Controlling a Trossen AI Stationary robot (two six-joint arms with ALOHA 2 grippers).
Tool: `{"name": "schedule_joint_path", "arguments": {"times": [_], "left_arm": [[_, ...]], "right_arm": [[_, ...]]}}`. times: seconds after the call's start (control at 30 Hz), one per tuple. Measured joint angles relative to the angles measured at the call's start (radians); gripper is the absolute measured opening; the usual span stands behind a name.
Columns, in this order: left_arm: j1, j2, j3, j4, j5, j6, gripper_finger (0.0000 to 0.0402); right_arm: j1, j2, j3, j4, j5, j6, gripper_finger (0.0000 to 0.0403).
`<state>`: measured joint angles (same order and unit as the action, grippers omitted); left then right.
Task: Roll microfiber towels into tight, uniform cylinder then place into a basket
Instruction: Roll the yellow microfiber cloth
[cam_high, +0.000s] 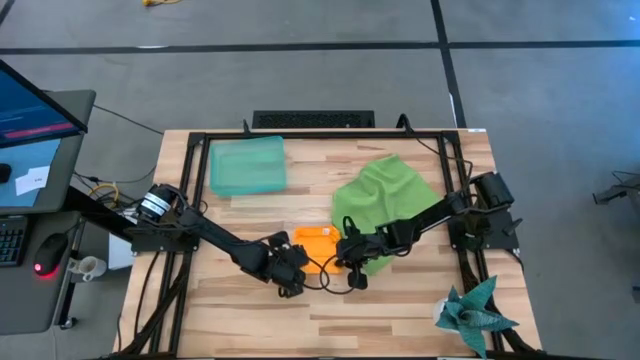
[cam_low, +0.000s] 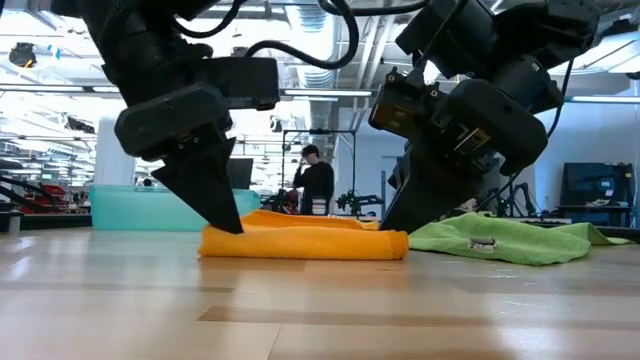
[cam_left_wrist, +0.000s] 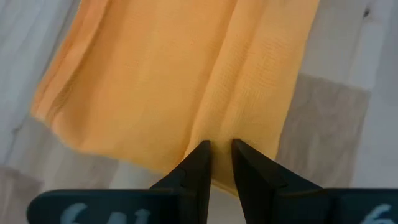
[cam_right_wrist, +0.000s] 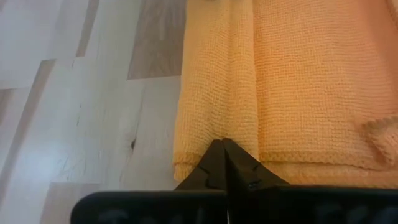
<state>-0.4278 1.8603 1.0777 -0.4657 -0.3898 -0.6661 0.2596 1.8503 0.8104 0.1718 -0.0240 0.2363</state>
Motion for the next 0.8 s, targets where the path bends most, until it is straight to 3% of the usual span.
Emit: {"name": "schedule_joint_path", "arguments": {"times": [0.23, 0.43, 0.7, 0.8], "left_arm": [[-0.023, 0.0, 0.031, -0.06, -0.02, 0.042, 0.0059], [-0.058, 0.0, 0.078, -0.164, -0.095, 0.029, 0.0059], [-0.116, -0.003, 0.114, -0.042, -0.289, 0.158, 0.0059], [-0.119, 0.003, 0.112, 0.042, -0.315, 0.217, 0.0059]], "right_arm": [[0.0, 0.002, -0.003, 0.008, 0.002, 0.0, 0.0011], [0.0, 0.002, -0.005, 0.007, 0.003, 0.0, 0.0007], [0.0, 0.003, -0.005, 0.007, 0.004, 0.0, 0.0009], [0.0, 0.003, -0.005, 0.007, 0.004, 0.0, 0.0009]]}}
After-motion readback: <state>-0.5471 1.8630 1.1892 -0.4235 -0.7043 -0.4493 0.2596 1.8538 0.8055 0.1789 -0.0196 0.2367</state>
